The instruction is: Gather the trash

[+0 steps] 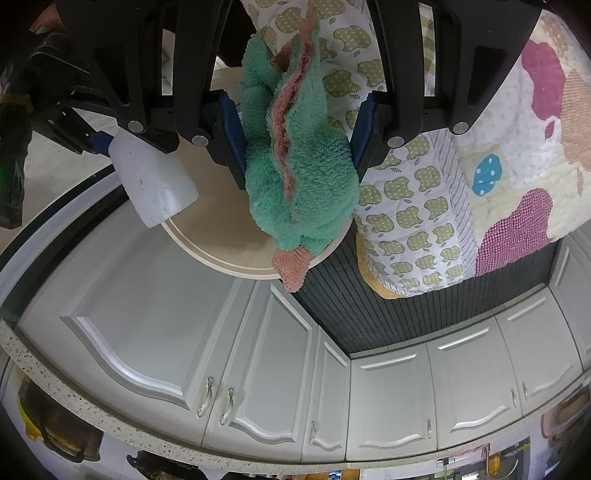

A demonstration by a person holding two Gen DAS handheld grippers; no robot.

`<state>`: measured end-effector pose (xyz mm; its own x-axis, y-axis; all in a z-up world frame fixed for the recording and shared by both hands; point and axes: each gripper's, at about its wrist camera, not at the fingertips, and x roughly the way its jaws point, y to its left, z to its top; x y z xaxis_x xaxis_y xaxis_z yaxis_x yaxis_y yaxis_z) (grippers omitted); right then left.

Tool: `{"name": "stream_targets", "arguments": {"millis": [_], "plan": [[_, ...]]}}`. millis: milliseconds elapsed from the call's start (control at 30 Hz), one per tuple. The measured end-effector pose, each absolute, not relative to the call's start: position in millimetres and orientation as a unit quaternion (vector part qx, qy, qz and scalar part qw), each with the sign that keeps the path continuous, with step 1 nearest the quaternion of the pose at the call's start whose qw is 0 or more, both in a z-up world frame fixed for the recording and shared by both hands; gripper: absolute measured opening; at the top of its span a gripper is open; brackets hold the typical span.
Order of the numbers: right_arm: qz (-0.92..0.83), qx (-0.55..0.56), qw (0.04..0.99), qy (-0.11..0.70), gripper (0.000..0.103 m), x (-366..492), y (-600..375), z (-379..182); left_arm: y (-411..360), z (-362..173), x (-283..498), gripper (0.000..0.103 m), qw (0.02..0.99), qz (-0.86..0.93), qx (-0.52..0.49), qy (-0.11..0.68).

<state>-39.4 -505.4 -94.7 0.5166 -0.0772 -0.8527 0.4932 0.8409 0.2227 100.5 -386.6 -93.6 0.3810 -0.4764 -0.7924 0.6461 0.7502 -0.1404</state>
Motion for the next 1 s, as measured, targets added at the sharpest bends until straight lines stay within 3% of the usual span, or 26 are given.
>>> {"name": "stream_targets", "arguments": {"millis": [200, 300, 600, 1000], "plan": [[-0.175, 0.227, 0.839, 0.463, 0.062, -35, -507, -95, -389, -94, 101, 0.051, 0.826, -0.340, 0.099, 0.439], [-0.185, 0.225, 0.838, 0.461, 0.072, -35, -509, -95, -389, -95, 101, 0.052, 0.828, -0.340, 0.101, 0.434], [-0.185, 0.227, 0.835, 0.466, 0.073, -42, -507, -97, -383, -92, 99, 0.063, 0.832, -0.341, 0.096, 0.427], [-0.173, 0.211, 0.846, 0.457, 0.073, -56, -486, -79, -360, -75, 86, 0.065, 0.839, -0.334, 0.079, 0.422]]}}
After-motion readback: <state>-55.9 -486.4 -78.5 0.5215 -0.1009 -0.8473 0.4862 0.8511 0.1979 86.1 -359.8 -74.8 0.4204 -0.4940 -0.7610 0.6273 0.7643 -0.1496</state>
